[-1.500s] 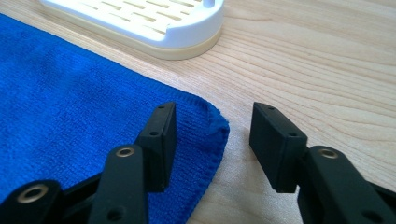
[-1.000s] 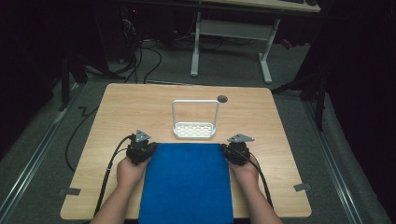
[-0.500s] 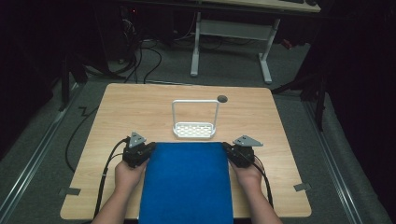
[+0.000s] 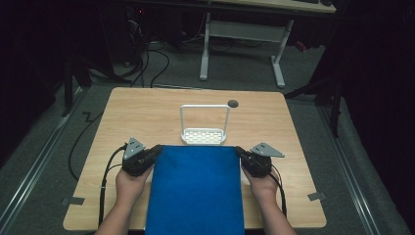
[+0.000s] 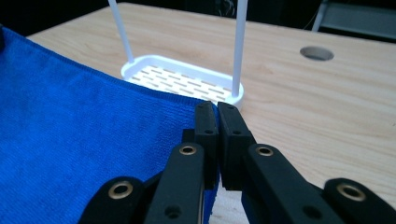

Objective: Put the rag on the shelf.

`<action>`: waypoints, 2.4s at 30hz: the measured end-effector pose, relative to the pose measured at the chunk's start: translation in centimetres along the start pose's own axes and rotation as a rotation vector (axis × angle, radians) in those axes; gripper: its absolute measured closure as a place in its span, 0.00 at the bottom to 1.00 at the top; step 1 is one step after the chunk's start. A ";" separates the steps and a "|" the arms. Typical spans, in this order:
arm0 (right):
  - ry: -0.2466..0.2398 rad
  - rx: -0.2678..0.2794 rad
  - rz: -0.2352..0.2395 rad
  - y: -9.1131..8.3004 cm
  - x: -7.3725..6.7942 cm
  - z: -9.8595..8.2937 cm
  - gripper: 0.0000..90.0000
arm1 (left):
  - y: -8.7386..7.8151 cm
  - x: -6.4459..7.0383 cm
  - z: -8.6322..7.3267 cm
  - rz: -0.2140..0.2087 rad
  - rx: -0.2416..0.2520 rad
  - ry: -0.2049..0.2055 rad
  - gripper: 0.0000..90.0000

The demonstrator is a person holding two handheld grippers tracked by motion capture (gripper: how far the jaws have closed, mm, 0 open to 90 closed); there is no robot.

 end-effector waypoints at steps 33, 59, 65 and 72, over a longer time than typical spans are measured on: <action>-0.056 0.268 -0.042 -6.4 -1.2 6.9 0.99 | -6.1 2.6 7.4 -0.008 0.296 0.066 0.98; -0.133 0.419 -0.075 -9.6 -0.8 15.8 0.99 | -7.6 4.1 15.7 -0.001 0.441 0.164 0.98; -0.103 0.414 -0.083 -9.9 0.6 16.4 0.99 | -7.0 3.5 16.9 0.018 0.428 0.191 0.98; -0.094 0.399 -0.114 -9.2 2.2 17.6 0.99 | -4.5 2.1 18.3 0.053 0.370 0.192 0.98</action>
Point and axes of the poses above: each handheld gripper's, and its own axes: y roughly forward along the jaws, z roughly out of its top, x roughly to its right, the point moved 7 cm from there along y, roughly forward along the jaws, and after that the axes turned 4 degrees about -y, right-handed, at the moved point
